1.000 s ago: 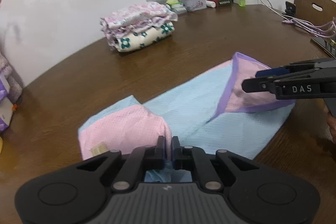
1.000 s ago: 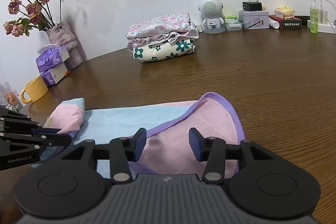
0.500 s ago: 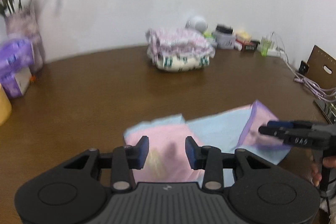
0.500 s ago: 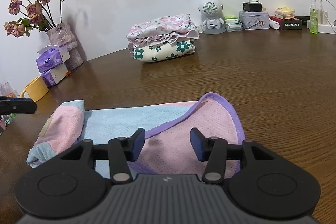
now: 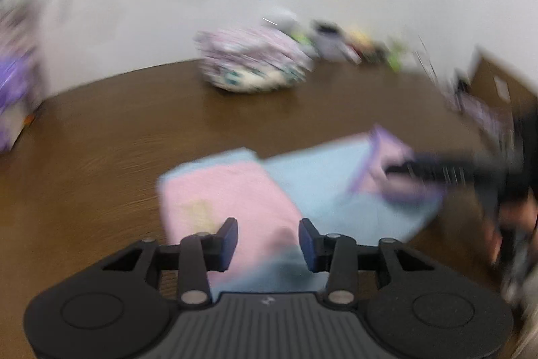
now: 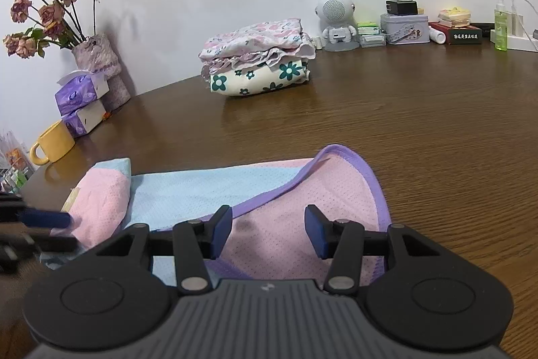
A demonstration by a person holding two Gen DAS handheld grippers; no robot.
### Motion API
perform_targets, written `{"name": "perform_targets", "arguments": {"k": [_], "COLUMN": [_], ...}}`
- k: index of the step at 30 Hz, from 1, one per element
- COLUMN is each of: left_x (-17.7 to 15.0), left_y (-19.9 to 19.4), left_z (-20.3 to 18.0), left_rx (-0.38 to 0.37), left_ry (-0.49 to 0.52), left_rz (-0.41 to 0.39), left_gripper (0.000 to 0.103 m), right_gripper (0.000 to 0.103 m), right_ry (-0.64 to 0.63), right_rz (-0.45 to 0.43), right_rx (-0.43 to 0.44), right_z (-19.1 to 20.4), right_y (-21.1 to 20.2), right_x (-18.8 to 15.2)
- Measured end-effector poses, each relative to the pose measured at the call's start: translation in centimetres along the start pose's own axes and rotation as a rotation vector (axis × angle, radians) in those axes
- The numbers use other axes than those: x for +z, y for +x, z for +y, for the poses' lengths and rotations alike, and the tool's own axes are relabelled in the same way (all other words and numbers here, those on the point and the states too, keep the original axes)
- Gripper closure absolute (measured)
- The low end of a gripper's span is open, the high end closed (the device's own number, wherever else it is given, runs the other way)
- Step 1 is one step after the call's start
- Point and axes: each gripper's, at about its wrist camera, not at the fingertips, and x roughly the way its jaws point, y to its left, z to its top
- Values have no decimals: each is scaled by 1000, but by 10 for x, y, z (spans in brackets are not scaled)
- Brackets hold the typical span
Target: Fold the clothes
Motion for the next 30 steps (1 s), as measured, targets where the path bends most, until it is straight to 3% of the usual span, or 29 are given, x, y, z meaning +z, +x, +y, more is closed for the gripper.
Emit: {"name": "perform_targets", "arguments": {"k": [5, 10, 13, 15, 18, 30], "left_x": [-6, -14, -11, -10, -10, -25], "left_y": [11, 32, 41, 47, 48, 8], "left_z": [59, 80, 81, 80, 74, 105], "left_rx": [32, -72, -114, -135, -126, -47], "left_ry": [-245, -341, -351, -345, -290, -170], "left_rz": [72, 132, 137, 147, 133, 141], "left_gripper": [56, 58, 68, 84, 93, 96], "right_gripper": [55, 55, 55, 55, 55, 51], "right_ry": [0, 0, 0, 0, -1, -1], "right_rz": [0, 0, 0, 0, 0, 0], "right_rx": [0, 1, 1, 1, 2, 3], "right_z": [0, 1, 1, 1, 2, 3], "right_y": [0, 0, 0, 0, 0, 0], "right_x": [0, 0, 0, 0, 0, 0]}}
